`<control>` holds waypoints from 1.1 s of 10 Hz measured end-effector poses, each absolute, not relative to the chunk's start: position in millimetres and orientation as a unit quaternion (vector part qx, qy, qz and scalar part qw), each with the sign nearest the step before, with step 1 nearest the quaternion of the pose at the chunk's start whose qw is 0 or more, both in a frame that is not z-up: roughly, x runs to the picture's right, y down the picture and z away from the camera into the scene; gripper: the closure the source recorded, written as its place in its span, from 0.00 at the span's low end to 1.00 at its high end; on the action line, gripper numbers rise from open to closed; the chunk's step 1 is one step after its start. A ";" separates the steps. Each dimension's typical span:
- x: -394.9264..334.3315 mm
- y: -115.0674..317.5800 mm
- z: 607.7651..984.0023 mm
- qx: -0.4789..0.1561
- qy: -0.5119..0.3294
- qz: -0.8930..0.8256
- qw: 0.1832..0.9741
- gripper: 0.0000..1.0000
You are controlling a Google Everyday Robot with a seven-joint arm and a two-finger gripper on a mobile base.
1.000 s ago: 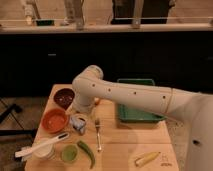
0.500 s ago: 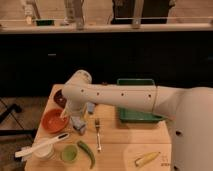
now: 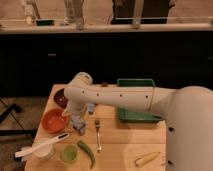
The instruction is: Place towel in table surface
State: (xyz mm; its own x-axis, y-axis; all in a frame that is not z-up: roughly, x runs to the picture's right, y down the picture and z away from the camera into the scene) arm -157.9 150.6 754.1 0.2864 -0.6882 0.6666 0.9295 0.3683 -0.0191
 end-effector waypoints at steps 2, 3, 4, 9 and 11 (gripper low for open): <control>-159.7 153.4 761.3 -0.216 -0.290 -0.522 0.772 0.21; -161.3 155.3 763.8 -0.220 -0.291 -0.525 0.769 0.29; -161.5 157.2 765.2 -0.225 -0.291 -0.527 0.767 0.38; -165.0 162.5 766.5 -0.236 -0.291 -0.535 0.757 0.87; -164.2 162.9 766.6 -0.238 -0.291 -0.535 0.757 0.98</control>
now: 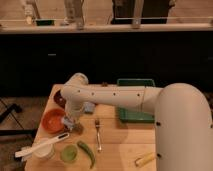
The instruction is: Place towel in table surface
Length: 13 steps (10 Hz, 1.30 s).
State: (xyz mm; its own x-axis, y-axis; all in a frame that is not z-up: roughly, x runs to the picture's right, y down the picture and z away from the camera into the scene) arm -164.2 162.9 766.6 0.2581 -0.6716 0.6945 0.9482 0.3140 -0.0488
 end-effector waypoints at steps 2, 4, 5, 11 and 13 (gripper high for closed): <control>-158.8 161.7 767.2 -0.239 -0.290 -0.531 0.760 0.98; -152.8 159.2 767.1 -0.237 -0.289 -0.529 0.762 0.98; -149.1 158.0 766.4 -0.237 -0.289 -0.528 0.763 0.98; -138.6 155.6 754.5 -0.231 -0.300 -0.539 0.753 0.98; -136.6 151.1 749.6 -0.223 -0.303 -0.538 0.754 0.98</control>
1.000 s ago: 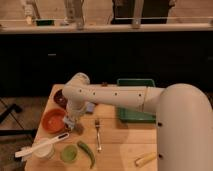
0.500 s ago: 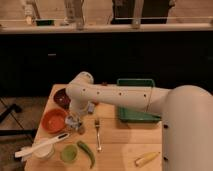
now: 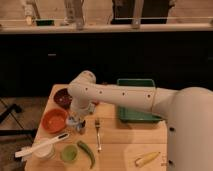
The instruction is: Place towel in table surface
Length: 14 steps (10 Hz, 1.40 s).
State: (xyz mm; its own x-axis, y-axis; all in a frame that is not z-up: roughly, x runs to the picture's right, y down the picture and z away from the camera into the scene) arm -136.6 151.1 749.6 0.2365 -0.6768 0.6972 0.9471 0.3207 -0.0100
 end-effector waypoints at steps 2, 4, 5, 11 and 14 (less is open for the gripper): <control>-135.1 146.5 745.7 -0.214 -0.306 -0.536 0.757 0.98; -133.9 140.4 740.0 -0.202 -0.309 -0.535 0.760 0.98; -133.1 136.6 736.2 -0.194 -0.310 -0.535 0.762 0.98; -135.0 98.4 695.3 -0.140 -0.305 -0.539 0.773 0.98; -134.5 84.1 679.9 -0.121 -0.300 -0.540 0.777 0.98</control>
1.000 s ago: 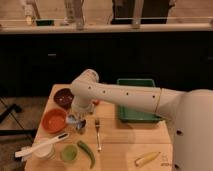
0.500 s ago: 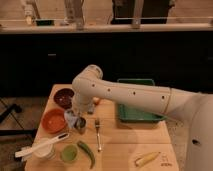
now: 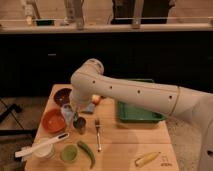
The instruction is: Place towel in table surface
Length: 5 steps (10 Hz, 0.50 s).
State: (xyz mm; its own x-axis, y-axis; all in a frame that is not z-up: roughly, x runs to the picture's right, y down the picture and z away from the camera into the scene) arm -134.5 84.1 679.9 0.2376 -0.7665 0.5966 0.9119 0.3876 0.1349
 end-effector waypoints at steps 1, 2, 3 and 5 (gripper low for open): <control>-129.2 80.5 677.7 -0.119 -0.295 -0.538 0.781 0.98; -117.0 78.6 677.8 -0.120 -0.290 -0.532 0.787 0.98; -102.9 77.2 678.6 -0.120 -0.285 -0.525 0.793 0.98; -67.7 75.7 682.3 -0.124 -0.276 -0.507 0.807 0.98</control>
State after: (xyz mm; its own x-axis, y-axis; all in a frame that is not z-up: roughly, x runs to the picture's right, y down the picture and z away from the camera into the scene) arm -67.7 75.7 682.3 0.3330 -0.7506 0.5708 0.8874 0.4541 0.0795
